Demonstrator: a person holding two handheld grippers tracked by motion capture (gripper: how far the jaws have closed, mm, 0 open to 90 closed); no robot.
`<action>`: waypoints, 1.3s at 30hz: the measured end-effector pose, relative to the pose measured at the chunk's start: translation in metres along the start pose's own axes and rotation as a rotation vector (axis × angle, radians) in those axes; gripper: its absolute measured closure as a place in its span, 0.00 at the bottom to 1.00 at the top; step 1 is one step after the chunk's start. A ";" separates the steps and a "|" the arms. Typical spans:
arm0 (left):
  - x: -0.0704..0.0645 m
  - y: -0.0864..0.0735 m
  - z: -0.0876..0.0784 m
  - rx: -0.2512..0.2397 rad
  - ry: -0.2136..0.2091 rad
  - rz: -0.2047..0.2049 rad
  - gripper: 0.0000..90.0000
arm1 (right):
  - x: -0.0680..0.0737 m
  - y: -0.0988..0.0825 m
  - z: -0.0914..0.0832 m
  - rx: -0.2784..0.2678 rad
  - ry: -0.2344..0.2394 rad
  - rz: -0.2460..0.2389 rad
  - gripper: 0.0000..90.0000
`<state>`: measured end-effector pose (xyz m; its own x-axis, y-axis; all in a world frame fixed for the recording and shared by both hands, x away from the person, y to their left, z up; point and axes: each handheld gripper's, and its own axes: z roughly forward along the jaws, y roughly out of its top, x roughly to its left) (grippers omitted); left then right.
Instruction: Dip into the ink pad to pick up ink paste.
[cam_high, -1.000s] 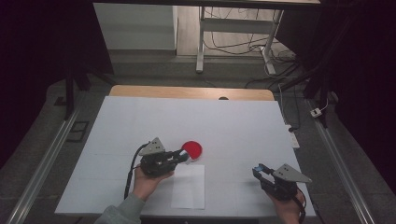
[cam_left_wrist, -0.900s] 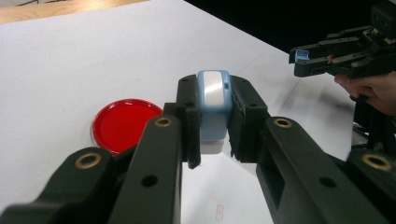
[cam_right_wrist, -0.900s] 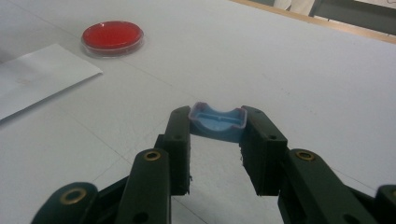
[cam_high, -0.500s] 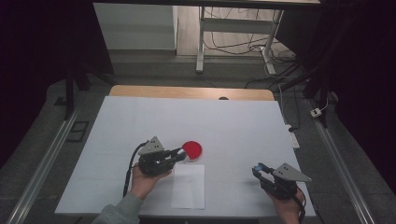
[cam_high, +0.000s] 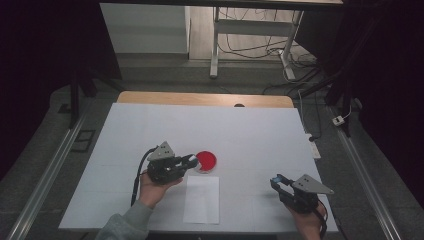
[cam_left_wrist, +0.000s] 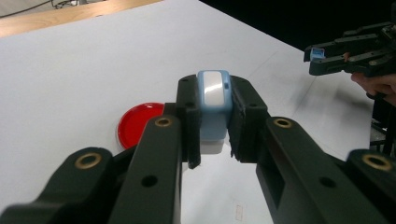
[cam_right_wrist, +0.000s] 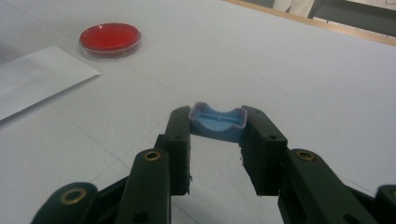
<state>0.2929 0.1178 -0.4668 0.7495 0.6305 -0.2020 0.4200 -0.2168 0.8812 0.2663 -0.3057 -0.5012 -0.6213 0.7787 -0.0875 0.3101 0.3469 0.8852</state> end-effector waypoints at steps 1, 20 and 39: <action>0.000 0.001 0.000 0.001 0.001 0.001 0.84 | 0.000 0.000 0.000 0.000 0.000 0.000 0.71; 0.019 0.008 0.024 0.075 0.053 0.002 0.84 | -0.001 0.000 0.002 0.005 0.000 -0.002 0.71; 0.032 0.009 0.044 0.093 0.051 -0.037 0.84 | 0.000 0.000 0.003 0.010 0.001 -0.009 0.71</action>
<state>0.3432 0.1025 -0.4838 0.7062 0.6763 -0.2096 0.4947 -0.2595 0.8294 0.2688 -0.3041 -0.5024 -0.6246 0.7751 -0.0955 0.3115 0.3594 0.8797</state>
